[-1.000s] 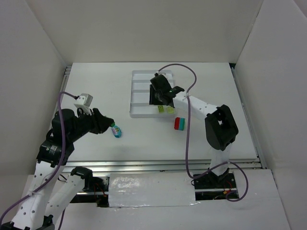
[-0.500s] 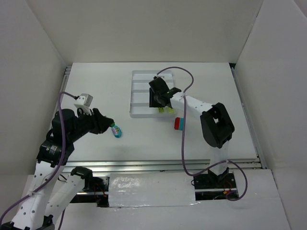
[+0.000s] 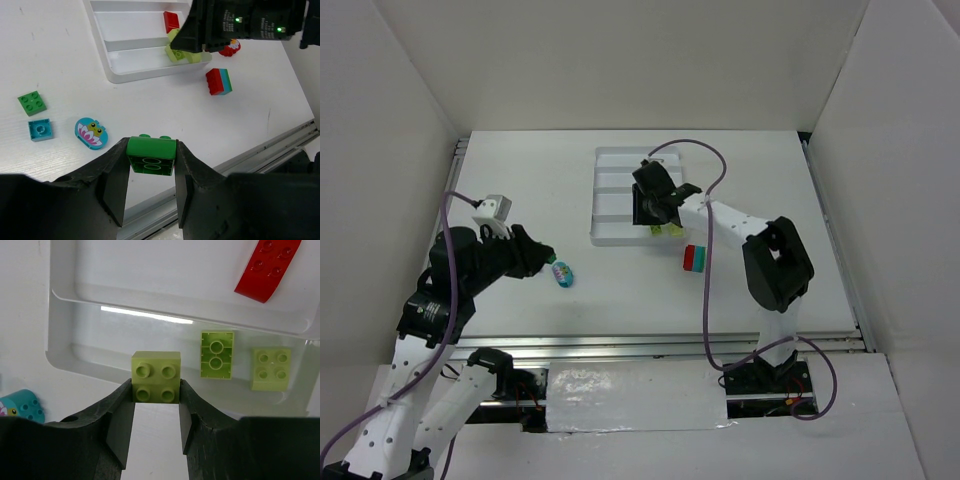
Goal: Sort the legos into containers by color
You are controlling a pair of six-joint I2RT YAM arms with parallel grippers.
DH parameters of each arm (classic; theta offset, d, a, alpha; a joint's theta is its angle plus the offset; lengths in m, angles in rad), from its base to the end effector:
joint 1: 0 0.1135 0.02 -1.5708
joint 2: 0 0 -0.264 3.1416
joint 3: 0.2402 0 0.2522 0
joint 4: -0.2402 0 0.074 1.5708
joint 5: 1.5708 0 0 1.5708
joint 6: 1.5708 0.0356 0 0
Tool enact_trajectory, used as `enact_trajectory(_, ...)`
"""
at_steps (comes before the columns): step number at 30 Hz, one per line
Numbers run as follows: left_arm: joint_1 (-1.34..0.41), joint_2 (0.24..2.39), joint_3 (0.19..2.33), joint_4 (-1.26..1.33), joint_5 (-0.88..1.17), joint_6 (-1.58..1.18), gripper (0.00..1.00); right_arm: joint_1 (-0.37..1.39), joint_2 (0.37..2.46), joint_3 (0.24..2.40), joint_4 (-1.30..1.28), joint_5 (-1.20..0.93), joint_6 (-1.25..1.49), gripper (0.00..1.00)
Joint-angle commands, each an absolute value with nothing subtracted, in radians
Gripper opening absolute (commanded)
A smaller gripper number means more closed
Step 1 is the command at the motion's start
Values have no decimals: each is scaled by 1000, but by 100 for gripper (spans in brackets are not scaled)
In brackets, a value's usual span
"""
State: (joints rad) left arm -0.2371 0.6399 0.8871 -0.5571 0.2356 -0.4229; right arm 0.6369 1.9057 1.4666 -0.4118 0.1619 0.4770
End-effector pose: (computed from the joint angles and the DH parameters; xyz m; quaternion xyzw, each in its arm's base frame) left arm 0.1288 -0.0397 0.3561 -0.0054 0.8051 -0.2795 0.5231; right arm 0.3459 0.2487 0.2309 -0.0461 0.9321 0.1213 0.3380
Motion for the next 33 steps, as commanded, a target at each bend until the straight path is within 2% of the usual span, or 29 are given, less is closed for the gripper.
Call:
enact_trajectory(1,-232,635,888,-543,170,-442,0,644,1813,1451,-390,149,454,5)
enact_trajectory(7,-233,689,896,-558,80,-456,0,644,1767,1408,-390,106,460,5)
enact_trajectory(10,-232,729,907,-563,54,-457,0,646,1778,1399,-390,115,468,7)
enact_trajectory(11,-232,738,905,-561,49,-457,0,646,1785,1402,-397,138,469,11)
enact_trajectory(17,-232,758,899,-551,54,-459,0,644,1864,1451,-408,160,463,14)
enact_trajectory(18,-232,761,899,-552,57,-457,0,643,1877,1457,-403,163,463,17)
enact_trajectory(19,-232,765,899,-554,57,-456,0,644,1885,1462,-402,170,465,26)
enact_trajectory(22,-233,762,896,-549,66,-456,0,644,1924,1502,-416,181,463,28)
enact_trajectory(24,-235,758,894,-549,67,-456,0,643,1948,1517,-416,183,466,36)
enact_trajectory(27,-238,749,893,-552,61,-457,0,638,1976,1537,-416,187,466,39)
enact_trajectory(31,-242,744,893,-554,63,-457,0,637,1985,1554,-414,169,471,61)
enact_trajectory(33,-242,744,896,-555,63,-456,0,637,1980,1560,-411,164,472,67)
